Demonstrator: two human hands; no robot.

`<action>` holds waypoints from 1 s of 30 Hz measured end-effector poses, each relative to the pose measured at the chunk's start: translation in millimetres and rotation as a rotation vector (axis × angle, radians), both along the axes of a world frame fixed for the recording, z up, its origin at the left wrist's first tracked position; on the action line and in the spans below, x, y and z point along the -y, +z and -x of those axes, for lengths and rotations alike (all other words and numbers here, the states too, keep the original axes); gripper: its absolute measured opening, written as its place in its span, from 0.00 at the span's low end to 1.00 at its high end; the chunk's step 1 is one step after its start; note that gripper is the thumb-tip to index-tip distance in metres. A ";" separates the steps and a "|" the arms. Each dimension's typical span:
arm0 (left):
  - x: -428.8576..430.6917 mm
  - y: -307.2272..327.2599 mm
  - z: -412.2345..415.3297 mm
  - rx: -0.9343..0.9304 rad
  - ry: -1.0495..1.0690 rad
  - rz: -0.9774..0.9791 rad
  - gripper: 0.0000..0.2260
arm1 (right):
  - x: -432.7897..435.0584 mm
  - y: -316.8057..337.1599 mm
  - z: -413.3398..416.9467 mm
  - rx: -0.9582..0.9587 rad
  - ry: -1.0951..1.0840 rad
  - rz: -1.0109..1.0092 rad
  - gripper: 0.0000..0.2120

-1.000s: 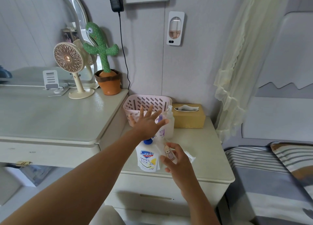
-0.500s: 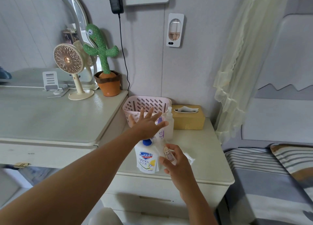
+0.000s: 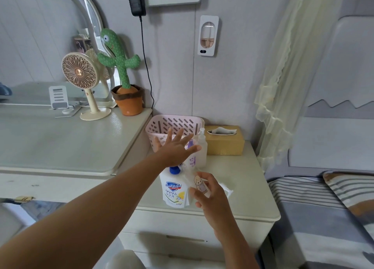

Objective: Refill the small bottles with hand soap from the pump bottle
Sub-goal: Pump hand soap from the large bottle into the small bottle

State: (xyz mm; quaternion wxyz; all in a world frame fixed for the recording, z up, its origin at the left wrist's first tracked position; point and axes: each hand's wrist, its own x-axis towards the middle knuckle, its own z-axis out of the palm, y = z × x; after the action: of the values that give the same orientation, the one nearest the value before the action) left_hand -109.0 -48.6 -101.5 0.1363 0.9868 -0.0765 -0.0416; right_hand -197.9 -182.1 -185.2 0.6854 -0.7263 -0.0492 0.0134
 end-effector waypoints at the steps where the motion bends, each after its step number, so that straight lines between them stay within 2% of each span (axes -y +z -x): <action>1: -0.6 -4.5 -3.8 -0.002 0.004 0.017 0.28 | 0.5 -0.6 -1.0 0.003 0.000 0.003 0.15; 4: -1.5 -10.5 -3.8 0.005 0.023 0.055 0.27 | -0.2 -3.9 -2.2 0.004 -0.003 0.012 0.16; 8: -2.8 -18.9 -3.5 -0.015 0.037 0.022 0.27 | -3.3 -6.7 0.2 -0.034 0.003 -0.004 0.16; 16: -1.2 -6.5 -5.3 -0.011 -0.018 -0.069 0.25 | 0.8 1.3 1.4 0.014 0.002 0.024 0.16; 21: -6.3 -22.9 -11.8 -0.007 0.039 0.109 0.28 | -1.0 -3.5 1.5 0.008 0.006 0.007 0.16; 30: -9.4 -25.3 -18.1 -0.038 0.034 0.073 0.29 | -4.5 -1.0 4.2 -0.018 0.015 -0.033 0.16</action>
State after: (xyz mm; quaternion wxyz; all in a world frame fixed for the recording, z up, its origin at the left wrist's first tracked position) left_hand -90.9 -39.1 -126.7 0.1744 0.9814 -0.0586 -0.0555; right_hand -202.1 -177.7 -186.2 0.6978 -0.7142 -0.0486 0.0243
